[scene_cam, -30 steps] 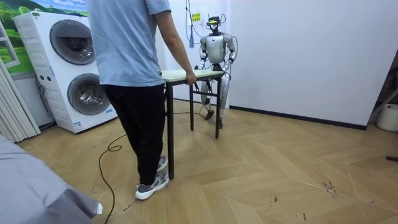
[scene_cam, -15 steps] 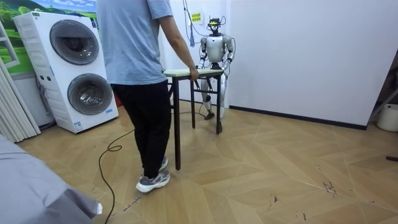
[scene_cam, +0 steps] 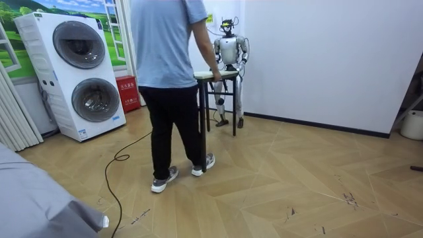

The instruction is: Move table with human

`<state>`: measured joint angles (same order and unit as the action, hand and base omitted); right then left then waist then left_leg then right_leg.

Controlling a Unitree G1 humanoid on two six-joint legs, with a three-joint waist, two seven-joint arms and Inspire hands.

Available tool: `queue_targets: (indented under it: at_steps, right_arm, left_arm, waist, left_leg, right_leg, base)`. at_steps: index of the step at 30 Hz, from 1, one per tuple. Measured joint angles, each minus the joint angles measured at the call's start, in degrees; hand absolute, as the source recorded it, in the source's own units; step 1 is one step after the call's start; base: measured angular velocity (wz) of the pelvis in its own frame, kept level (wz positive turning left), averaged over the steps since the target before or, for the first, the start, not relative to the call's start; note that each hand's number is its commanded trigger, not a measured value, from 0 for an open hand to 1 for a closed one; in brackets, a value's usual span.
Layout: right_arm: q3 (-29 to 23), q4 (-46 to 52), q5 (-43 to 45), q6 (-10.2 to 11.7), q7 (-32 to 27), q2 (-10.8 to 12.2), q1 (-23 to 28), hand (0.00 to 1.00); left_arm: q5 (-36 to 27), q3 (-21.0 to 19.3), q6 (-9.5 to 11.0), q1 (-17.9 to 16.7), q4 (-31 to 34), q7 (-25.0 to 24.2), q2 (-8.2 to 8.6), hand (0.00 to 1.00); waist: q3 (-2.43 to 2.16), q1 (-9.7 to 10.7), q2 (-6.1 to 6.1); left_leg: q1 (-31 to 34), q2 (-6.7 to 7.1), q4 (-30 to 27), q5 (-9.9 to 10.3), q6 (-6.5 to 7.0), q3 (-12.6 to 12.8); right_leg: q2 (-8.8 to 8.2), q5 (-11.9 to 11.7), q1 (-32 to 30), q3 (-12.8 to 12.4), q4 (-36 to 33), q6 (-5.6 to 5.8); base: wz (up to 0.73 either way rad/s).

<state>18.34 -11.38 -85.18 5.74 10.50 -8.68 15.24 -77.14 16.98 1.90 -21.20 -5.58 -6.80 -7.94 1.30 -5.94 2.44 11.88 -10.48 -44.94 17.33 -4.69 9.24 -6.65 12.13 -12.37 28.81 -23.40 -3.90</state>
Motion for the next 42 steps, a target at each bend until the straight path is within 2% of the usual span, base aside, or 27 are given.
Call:
queue_targets:
  at_steps: [1, 2, 3, 4, 5, 7, 8, 9, 11, 12, 14, 17, 18, 19, 20, 21, 23, 24, 25, 26, 27, 29, 31, 33, 35, 38, 42]
  right_arm:
    - [0.1, 0.0, -0.2, 0.6, 0.0, -0.1, 0.0, 1.0]
    - [0.4, 0.0, -0.2, 1.1, 0.0, -0.4, 0.1, 1.0]
    - [0.6, 0.0, -0.1, 1.4, 0.0, -0.4, 0.3, 1.0]
    - [0.8, 0.4, 0.1, 2.2, 0.0, -0.4, 1.0, 1.0]
    - [1.0, 0.9, 0.1, 3.2, 0.0, -0.5, 1.7, 1.0]
    - [1.1, 1.3, 0.3, 3.4, 0.0, -1.0, 0.9, 1.0]
    - [1.5, 1.3, 0.3, 3.6, -0.5, -1.0, -0.2, 1.0]
    - [1.4, 1.3, 0.2, 3.7, -0.5, -1.0, -0.7, 1.0]
    - [0.8, 1.3, 0.2, 3.8, -1.8, -0.9, -3.2, 1.0]
    - [0.8, 1.2, 0.3, 3.8, -2.3, -0.8, -3.9, 1.0]
    - [0.7, 0.7, 0.3, 4.1, -3.4, -0.6, -5.3, 1.0]
    - [0.6, 0.2, 0.2, 4.2, -3.5, -0.2, -5.3, 1.0]
    - [0.7, 0.2, 0.2, 4.1, -3.5, -0.1, -5.3, 1.0]
    - [0.9, 0.2, 0.3, 4.1, -3.5, 0.1, -5.1, 1.0]
    - [0.9, 0.2, 0.3, 4.0, -3.8, 0.1, -4.8, 1.0]
    - [0.9, 0.2, 0.2, 3.9, -3.9, 0.1, -4.7, 1.0]
    - [0.1, 0.2, -0.1, 3.1, -4.3, 0.3, -3.9, 1.0]
    - [-0.1, 0.2, -0.1, 3.0, -4.3, 0.4, -3.6, 1.0]
    - [-0.3, 0.2, -0.1, 2.9, -4.4, 0.4, -2.8, 1.0]
    - [-0.6, 0.2, -0.2, 2.9, -4.4, 0.7, -2.1, 1.0]
    - [-0.6, 0.2, -0.3, 3.0, -4.4, 0.8, -1.9, 1.0]
    - [-0.8, 0.2, -0.5, 3.0, -4.4, 0.8, -1.8, 1.0]
    - [-0.8, 0.4, -0.5, 3.0, -4.4, 0.4, -1.8, 1.0]
    - [-0.6, 0.4, -0.6, 3.0, -4.4, 0.0, -1.7, 1.0]
    - [-0.3, 0.4, -0.5, 3.0, -4.4, 0.2, -1.7, 1.0]
    - [-0.2, 0.2, -0.7, 3.0, -4.4, 0.3, -1.8, 1.0]
    - [0.1, 0.2, -0.8, 3.0, -4.1, 0.3, -1.0, 1.0]
  left_arm:
    - [0.1, 0.1, -0.1, 0.0, 0.0, 0.0, 0.1, 1.0]
    - [0.3, 0.1, -0.1, 0.0, -0.1, 0.0, 0.24, 1.0]
    - [0.3, 0.2, -0.1, 0.0, -0.1, 0.1, -0.03, 1.0]
    - [0.3, 1.1, -0.1, 0.0, -0.1, 0.2, -0.37, 1.0]
    - [0.2, 1.2, 0.0, 0.0, 0.0, 0.3, -0.07, 1.0]
    - [0.0, 1.3, 0.2, -0.1, 0.2, 0.3, 0.24, 1.0]
    - [-0.9, 1.4, 0.2, 0.0, 0.6, 0.3, 0.26, 1.0]
    - [-1.0, 1.4, 0.3, 0.2, 0.9, 0.4, 0.3, 1.0]
    - [-1.1, 1.5, 1.1, 2.6, 1.2, 2.3, 0.74, 1.0]
    - [-1.6, 1.8, 1.4, 3.4, 1.2, 2.8, 0.96, 1.0]
    - [-2.1, 2.9, 3.2, 5.2, 1.1, 5.2, 0.72, 1.0]
    - [-2.0, 3.0, 3.8, 5.6, 1.0, 6.2, 0.86, 1.0]
    - [-2.0, 3.0, 3.9, 5.6, 1.0, 6.2, 0.8, 1.0]
    - [-2.0, 3.0, 3.9, 5.5, 0.8, 6.2, 0.48, 1.0]
    - [-2.0, 3.1, 3.9, 5.5, 0.7, 6.3, 0.38, 1.0]
    - [-2.0, 3.1, 3.9, 5.5, 0.7, 6.4, 0.39, 1.0]
    - [-1.7, 3.4, 3.8, 5.5, 0.6, 7.1, 0.18, 1.0]
    - [-1.4, 3.4, 3.8, 5.5, 0.4, 7.3, 0.27, 1.0]
    - [-1.1, 3.5, 3.5, 5.5, 0.3, 7.8, 0.43, 1.0]
    - [-0.7, 3.6, 3.2, 5.5, 0.3, 8.2, 0.44, 1.0]
    - [-0.4, 3.5, 3.0, 5.5, 0.3, 8.3, 0.43, 1.0]
    - [-0.1, 3.3, 2.6, 5.5, 0.3, 8.3, 0.51, 1.0]
    - [-0.1, 3.2, 2.1, 5.5, 0.3, 8.1, 0.53, 1.0]
    - [-0.1, 3.1, 1.6, 5.3, 0.3, 7.9, 0.4, 1.0]
    - [0.1, 2.3, 1.0, 5.2, 0.3, 7.8, 0.3, 1.0]
    - [0.4, 2.1, 0.9, 5.2, 0.3, 7.8, 0.18, 1.0]
    - [0.5, 2.1, 0.9, 4.0, 0.5, 7.0, 0.35, 1.0]
  waist:
    - [0.08, 0.6, 1.16]
    - [0.2, 1.6, 1.29]
    - [0.13, 2.0, 0.93]
    - [-0.06, 2.8, 0.49]
    - [-0.24, 3.2, 0.31]
    - [-0.03, 2.2, 1.38]
    - [0.01, 2.6, 2.16]
    - [0.01, 3.0, 2.31]
    - [0.13, 3.7, 2.09]
    - [0.12, 4.2, 2.06]
    - [0.16, 5.4, 1.46]
    - [0.26, 5.5, 0.49]
    - [0.26, 5.5, 0.2]
    - [0.32, 5.4, -0.41]
    - [0.31, 5.5, -1.12]
    - [0.3, 5.6, -1.53]
    - [0.33, 6.6, -2.47]
    - [0.4, 6.9, -2.45]
    - [0.59, 7.8, -2.15]
    - [0.59, 8.8, -2.24]
    - [0.59, 8.7, -2.43]
    - [0.62, 8.0, -2.67]
    - [0.6, 6.8, -2.71]
    - [0.59, 5.2, -2.65]
    - [0.58, 4.0, -2.68]
    - [0.57, 3.3, -2.71]
    - [0.55, 2.7, -2.73]
  left_leg:
    - [-2.2, -1.7, -0.6, 1.7, 0.59, -0.2]
    - [-2.8, -1.87, 2.4, 3.0, 0.63, -0.1]
    - [-3.0, -1.46, 3.9, 3.1, 0.66, -0.1]
    - [-3.8, 0.02, 7.5, 3.0, 0.56, -0.5]
    - [-5.0, 1.14, 11.8, 3.2, -0.33, -1.1]
    - [-5.8, 0.37, 9.7, 4.4, -0.37, -1.8]
    - [-6.7, -0.65, 9.5, 6.0, -0.66, -2.0]
    - [-6.8, -0.81, 10.4, 6.9, -0.73, -2.0]
    - [-5.4, -0.22, 13.8, 9.7, 0.28, -2.2]
    - [-4.5, 0.25, 13.8, 9.9, 0.75, -2.5]
    - [-2.3, 2.59, 14.2, 8.2, 2.47, -3.2]
    - [-1.4, 5.27, 15.5, 5.8, 4.18, -2.3]
    - [-1.3, 5.53, 15.7, 5.5, 4.57, -1.8]
    - [-1.3, 6.52, 16.0, 4.9, 5.21, -1.2]
    - [-1.3, 7.46, 15.9, 4.4, 5.94, -0.7]
    - [-1.2, 7.88, 15.9, 4.2, 6.37, -0.4]
    - [-0.5, 8.17, 15.4, 3.7, 7.8, 0.4]
    - [-0.5, 7.96, 15.3, 3.6, 8.09, 0.6]
    - [-0.8, 7.23, 15.4, 3.2, 8.28, 1.3]
    - [-1.1, 7.1, 15.9, 2.5, 8.37, 1.5]
    - [-1.4, 7.22, 16.3, 2.2, 8.39, 1.6]
    - [-1.3, 7.07, 16.5, 1.9, 8.28, 2.3]
    - [-1.3, 6.92, 16.5, 1.9, 7.96, 3.1]
    - [-1.6, 5.88, 16.4, 2.1, 7.14, 3.9]
    - [-1.6, 4.3, 16.3, 1.9, 5.94, 4.1]
    - [-2.0, 3.11, 16.6, 1.8, 4.57, 3.8]
    - [-3.5, 2.35, 18.2, 1.2, 3.35, 3.7]
  right_leg:
    - [0.8, -0.2, 0.3, 1.6, -0.6, -0.13]
    - [0.68, -0.2, -0.5, 2.0, -2.6, 0.1]
    - [0.83, -0.2, -1.1, 0.9, -3.3, 0.08]
    - [1.68, -0.6, -2.3, -2.7, -2.8, 0.07]
    - [2.87, -1.5, -3.8, -6.8, -0.8, 0.12]
    - [2.82, -3.3, -4.7, -4.5, 0.0, -1.08]
    - [3.36, -4.3, -5.3, -3.1, -0.5, -1.79]
    - [3.45, -4.6, -6.0, -2.6, -0.7, -1.96]
    - [3.24, -6.5, -9.2, -2.1, -1.1, -2.34]
    - [3.01, -7.1, -9.8, -2.2, -0.9, -2.19]
    - [1.99, -10.3, -10.0, -2.9, 2.7, -1.29]
    - [1.16, -14.8, -9.5, -4.0, 7.3, -0.61]
    - [1.04, -15.7, -9.5, -4.3, 8.0, -0.51]
    - [0.53, -17.4, -9.5, -5.5, 9.0, -0.5]
    - [0.18, -18.7, -9.6, -7.8, 9.3, 0.11]
    - [-0.14, -19.3, -9.7, -8.7, 9.5, 0.53]
    - [-0.48, -20.7, -9.6, -14.5, 9.2, 3.13]
    - [-0.73, -19.4, -9.6, -15.6, 7.2, 4.02]
    - [-1.54, -14.6, -9.8, -17.3, -0.1, 6.26]
    - [-2.6, -10.3, -9.5, -18.6, -6.5, 7.08]
    - [-2.98, -8.9, -9.1, -19.1, -8.6, 7.38]
    - [-3.17, -4.0, -5.1, -19.4, -9.5, 8.19]
    - [-2.49, -2.6, -3.3, -19.1, -6.0, 7.99]
    - [-1.04, -2.5, -2.1, -19.0, -3.1, 7.6]
    - [0.9, -3.1, -1.2, -18.8, -0.6, 6.29]
    - [2.72, -3.5, -0.3, -18.4, 1.1, 5.23]
    - [3.67, -2.9, 0.9, -18.1, 1.8, 4.2]
  base:
    - [0.42]
    - [0.55]
    - [0.67]
    - [0.61]
    - [0.43]
    - [-0.14]
    - [-0.14]
    - [0.07]
    - [0.13]
    - [0.25]
    - [0.26]
    - [0.02]
    - [-0.15]
    - [-0.11]
    - [-0.07]
    - [0.03]
    - [0.23]
    - [0.49]
    - [0.64]
    - [0.58]
    - [0.26]
    - [-0.15]
    - [-0.27]
    - [-0.36]
    - [-0.2]
    - [-0.06]
    - [-0.02]
